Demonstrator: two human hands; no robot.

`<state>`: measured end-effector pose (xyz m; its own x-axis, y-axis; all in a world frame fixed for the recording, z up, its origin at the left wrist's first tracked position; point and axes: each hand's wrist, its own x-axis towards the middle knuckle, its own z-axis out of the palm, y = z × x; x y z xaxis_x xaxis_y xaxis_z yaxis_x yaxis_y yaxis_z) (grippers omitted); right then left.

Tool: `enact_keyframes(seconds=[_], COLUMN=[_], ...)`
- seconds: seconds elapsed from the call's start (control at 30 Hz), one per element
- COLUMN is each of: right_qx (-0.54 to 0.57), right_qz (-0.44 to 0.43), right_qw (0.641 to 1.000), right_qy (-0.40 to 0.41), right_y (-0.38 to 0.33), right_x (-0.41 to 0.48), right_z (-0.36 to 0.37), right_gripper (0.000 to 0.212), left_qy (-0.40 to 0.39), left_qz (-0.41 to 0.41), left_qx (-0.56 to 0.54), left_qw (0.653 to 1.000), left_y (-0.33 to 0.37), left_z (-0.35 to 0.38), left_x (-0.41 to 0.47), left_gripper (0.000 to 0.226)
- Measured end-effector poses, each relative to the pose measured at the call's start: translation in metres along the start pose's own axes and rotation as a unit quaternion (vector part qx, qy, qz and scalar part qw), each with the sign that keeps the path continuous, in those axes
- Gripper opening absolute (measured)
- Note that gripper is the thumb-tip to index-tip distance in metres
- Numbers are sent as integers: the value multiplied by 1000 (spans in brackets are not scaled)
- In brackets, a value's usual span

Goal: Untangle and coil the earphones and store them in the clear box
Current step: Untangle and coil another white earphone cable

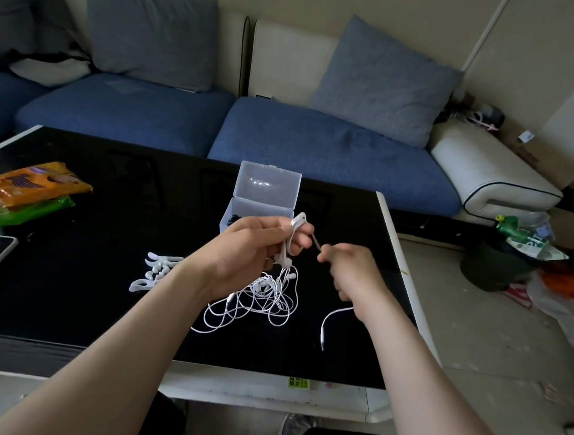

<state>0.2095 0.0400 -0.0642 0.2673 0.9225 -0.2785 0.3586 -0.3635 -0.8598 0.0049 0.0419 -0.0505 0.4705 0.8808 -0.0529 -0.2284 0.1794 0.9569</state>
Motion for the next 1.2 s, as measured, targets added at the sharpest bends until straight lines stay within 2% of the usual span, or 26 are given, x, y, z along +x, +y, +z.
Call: enact_keyframes(seconds=[0.1,0.17,0.3,0.37,0.43,0.53,0.67,0.8,0.87,0.97,1.07,1.2], right_qx=[-82,-121,-125,-102,-58,0,40,16,12,33,47,9], right_qz=[-20,-52,-134,-183,-228,-277,-280,-286,-294,-318,-329,-312], right_qw=[989,978,963,963,964,958,956,954,951,944,943,944], right_qy=[-118,-162,-199,-169,-120,-75,-74,-87,-97,-85,-16,109], right_y=[-2,-5,-16,-19,-19,-21,-23,-20,-20,-21,-20,-18], right_x=[-8,-15,-26,-27,-25,-25,-28,-28,-29,-28,-23,-17], right_z=[12,19,29,31,31,27,20,16,15,19,22,17], right_gripper=[32,32,29,28,27,28,26,26,25,19,23,13], left_qy=[35,64,126,142,117,112,145,175,169,118,66,57], left_qz=[12,12,4,-11,-25,-21,8,27,35,28,1,-20], left_qx=[-47,-36,106,183,233,242,249,264,268,301,294,222], left_qw=[998,997,986,973,965,964,958,948,948,946,953,973], left_y=[2,3,-5,-10,-11,-11,-8,-7,-7,-9,-10,-9], left_z=[1,-1,-9,-13,-13,-12,-8,-13,-14,-11,-5,-3], left_x=[1,2,4,4,3,3,1,-1,-2,-3,-3,-3], left_gripper=[33,34,42,41,37,26,31,35,39,38,28,20])
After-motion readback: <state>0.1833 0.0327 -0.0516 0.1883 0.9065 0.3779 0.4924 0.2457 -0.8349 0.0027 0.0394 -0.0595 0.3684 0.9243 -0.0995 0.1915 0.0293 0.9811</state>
